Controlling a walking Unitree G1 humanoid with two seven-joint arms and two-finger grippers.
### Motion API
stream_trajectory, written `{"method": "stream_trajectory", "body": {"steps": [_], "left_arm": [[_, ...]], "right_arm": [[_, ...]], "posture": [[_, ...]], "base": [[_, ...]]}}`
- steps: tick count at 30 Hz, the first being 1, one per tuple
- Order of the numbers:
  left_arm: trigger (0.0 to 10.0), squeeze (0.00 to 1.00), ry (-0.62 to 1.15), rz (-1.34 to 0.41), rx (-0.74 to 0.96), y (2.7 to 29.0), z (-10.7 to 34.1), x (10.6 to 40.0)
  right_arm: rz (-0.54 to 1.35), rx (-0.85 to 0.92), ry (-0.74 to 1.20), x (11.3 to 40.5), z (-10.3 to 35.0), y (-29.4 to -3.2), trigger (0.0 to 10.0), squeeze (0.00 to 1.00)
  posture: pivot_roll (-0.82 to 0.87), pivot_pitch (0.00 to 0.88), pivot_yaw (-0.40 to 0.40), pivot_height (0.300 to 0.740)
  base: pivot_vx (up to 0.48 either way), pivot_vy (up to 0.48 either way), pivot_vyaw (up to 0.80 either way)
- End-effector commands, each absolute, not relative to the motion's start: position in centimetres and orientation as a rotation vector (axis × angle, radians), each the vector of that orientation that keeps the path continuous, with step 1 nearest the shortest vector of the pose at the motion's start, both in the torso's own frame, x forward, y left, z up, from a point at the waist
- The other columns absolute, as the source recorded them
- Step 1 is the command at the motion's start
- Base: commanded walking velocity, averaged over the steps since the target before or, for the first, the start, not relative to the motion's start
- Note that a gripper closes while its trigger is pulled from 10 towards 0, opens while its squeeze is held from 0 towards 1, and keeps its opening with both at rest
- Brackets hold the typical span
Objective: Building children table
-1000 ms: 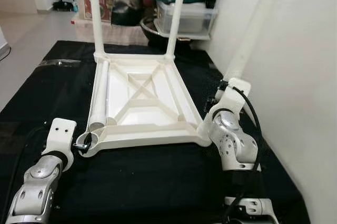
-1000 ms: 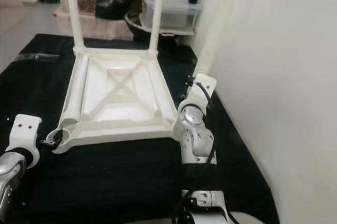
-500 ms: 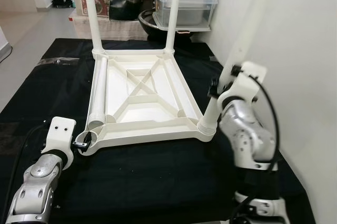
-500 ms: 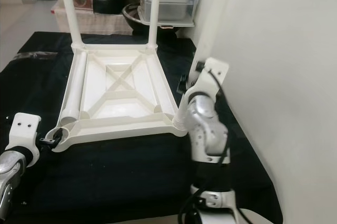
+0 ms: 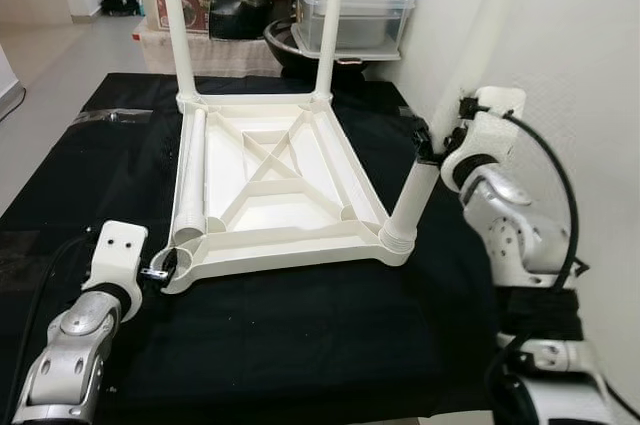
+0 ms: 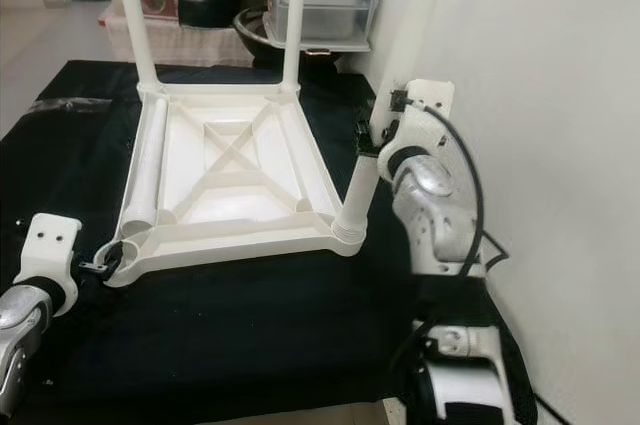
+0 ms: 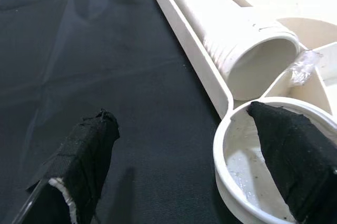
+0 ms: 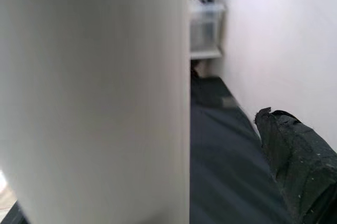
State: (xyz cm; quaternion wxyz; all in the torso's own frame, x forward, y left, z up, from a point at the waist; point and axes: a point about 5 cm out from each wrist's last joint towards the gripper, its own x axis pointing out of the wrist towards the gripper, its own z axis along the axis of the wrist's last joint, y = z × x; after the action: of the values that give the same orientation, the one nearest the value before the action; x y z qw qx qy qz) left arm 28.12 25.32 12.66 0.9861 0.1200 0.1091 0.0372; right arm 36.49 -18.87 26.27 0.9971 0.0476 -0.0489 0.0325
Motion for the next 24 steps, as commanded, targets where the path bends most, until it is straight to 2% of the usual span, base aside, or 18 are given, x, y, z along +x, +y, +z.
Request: {"method": "stream_trajectory", "body": {"steps": [1, 5, 11, 21, 23, 24], "left_arm": [[10.0, 0.0, 0.266, 0.064, 0.247, 25.3, 11.7, 28.0], [10.0, 0.0, 0.263, 0.063, 0.248, 25.3, 11.8, 28.0], [10.0, 0.0, 0.263, 0.058, 0.248, 25.2, 11.7, 28.0], [10.0, 0.0, 0.259, 0.056, 0.25, 25.2, 11.9, 28.2], [10.0, 0.0, 0.256, 0.058, 0.25, 25.2, 11.9, 28.3], [10.0, 0.0, 0.255, 0.058, 0.251, 25.2, 12.0, 28.3]], "right_arm": [[0.076, 0.109, -0.12, 36.8, 26.6, -19.6, 10.0, 0.0], [0.158, 0.113, -0.152, 37.1, 27.3, -19.9, 10.0, 0.0], [0.407, 0.049, -0.205, 37.6, 27.7, -20.6, 10.0, 0.0], [0.588, -0.032, -0.173, 38.2, 26.4, -20.6, 10.0, 0.0], [0.654, -0.084, -0.134, 38.5, 25.6, -20.4, 9.2, 0.0], [0.673, -0.106, -0.12, 38.7, 25.3, -20.4, 9.2, 0.0]], "posture": [[0.09, 0.0, -0.117, 0.74], [0.09, 0.0, -0.118, 0.74], [0.1, 0.0, -0.12, 0.74], [0.11, 0.0, -0.128, 0.74], [0.12, 0.0, -0.133, 0.74], [0.12, 0.0, -0.133, 0.74]], "base": [[0.0, 0.0, 0.0], [0.0, 0.0, 0.0], [0.0, 0.0, 0.0], [0.0, 0.0, 0.0], [0.0, 0.0, 0.0], [0.0, 0.0, 0.0]]}}
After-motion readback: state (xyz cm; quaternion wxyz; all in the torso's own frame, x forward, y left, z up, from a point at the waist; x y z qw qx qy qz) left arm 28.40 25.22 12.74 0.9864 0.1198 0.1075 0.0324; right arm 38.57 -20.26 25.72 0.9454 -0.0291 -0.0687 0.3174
